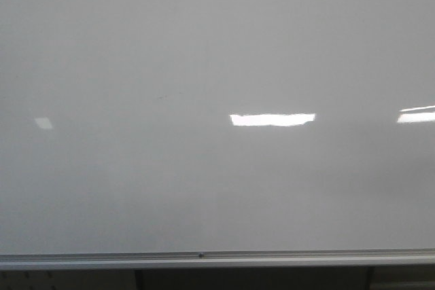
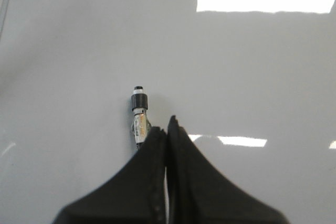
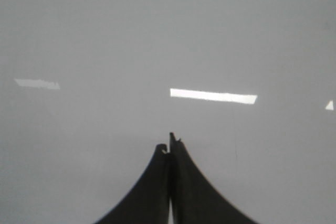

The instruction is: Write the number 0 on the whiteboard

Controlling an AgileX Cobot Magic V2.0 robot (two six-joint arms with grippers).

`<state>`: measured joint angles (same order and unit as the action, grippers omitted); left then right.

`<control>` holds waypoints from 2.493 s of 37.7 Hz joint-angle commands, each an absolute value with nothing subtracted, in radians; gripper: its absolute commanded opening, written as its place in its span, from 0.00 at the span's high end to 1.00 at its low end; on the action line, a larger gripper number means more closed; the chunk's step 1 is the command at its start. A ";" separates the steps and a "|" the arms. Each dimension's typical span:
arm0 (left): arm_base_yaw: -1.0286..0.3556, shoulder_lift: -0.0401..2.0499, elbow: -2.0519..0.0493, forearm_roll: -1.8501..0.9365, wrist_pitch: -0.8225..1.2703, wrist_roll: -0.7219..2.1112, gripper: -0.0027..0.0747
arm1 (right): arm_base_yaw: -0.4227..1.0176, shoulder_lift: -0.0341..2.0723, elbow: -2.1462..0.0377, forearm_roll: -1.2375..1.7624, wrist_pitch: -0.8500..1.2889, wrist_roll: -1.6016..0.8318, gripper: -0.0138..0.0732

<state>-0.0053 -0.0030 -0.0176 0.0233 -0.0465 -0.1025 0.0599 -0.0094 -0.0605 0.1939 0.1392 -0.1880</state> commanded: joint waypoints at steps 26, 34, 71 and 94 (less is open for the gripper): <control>-0.013 0.325 -0.352 0.129 0.237 -0.108 0.76 | 0.061 0.311 -0.400 0.243 0.301 -0.190 0.62; -0.013 0.325 -0.352 0.129 0.224 -0.108 0.14 | 0.061 0.311 -0.400 0.243 0.297 -0.190 0.20; 0.079 1.324 -0.675 0.072 -0.116 -0.108 0.10 | 0.061 0.311 -0.400 0.243 0.297 -0.190 0.20; 0.075 1.528 -0.679 -0.013 -0.317 -0.108 0.30 | 0.061 0.311 -0.400 0.243 0.299 -0.190 0.20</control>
